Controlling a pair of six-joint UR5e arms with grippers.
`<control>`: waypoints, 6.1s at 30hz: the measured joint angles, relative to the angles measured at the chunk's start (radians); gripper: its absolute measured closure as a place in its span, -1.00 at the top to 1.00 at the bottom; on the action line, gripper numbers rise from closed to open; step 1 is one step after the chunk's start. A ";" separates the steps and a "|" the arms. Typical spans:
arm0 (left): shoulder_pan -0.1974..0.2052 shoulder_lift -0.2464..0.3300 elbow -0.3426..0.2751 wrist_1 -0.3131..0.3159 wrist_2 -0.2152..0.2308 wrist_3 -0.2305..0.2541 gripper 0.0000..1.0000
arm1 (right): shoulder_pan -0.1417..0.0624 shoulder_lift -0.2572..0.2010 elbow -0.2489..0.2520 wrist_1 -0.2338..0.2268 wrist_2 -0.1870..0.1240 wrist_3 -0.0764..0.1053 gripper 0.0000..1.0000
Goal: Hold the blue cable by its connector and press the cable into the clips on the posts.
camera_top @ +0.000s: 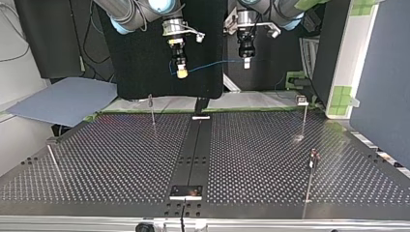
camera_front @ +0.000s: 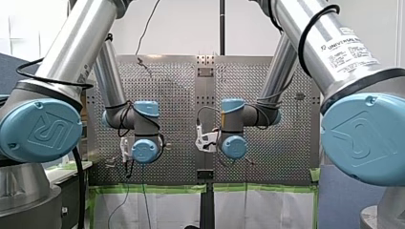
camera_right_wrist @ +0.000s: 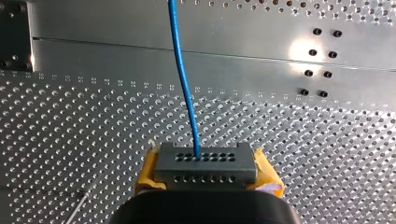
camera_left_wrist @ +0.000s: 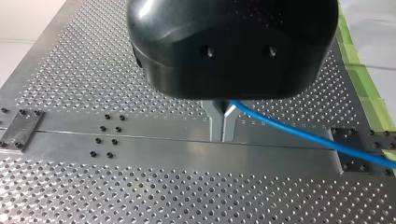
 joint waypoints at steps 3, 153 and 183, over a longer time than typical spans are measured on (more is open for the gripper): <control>0.000 0.000 0.000 0.000 0.000 0.000 -1.00 | 0.000 0.000 0.000 0.000 0.000 0.000 -1.00; -0.003 -0.062 -0.031 0.000 0.015 -0.003 -1.00 | 0.052 0.064 -0.010 0.038 0.006 -0.009 -1.00; -0.003 -0.072 -0.032 0.000 0.015 -0.003 -1.00 | 0.060 0.103 -0.011 0.041 0.006 -0.009 -1.00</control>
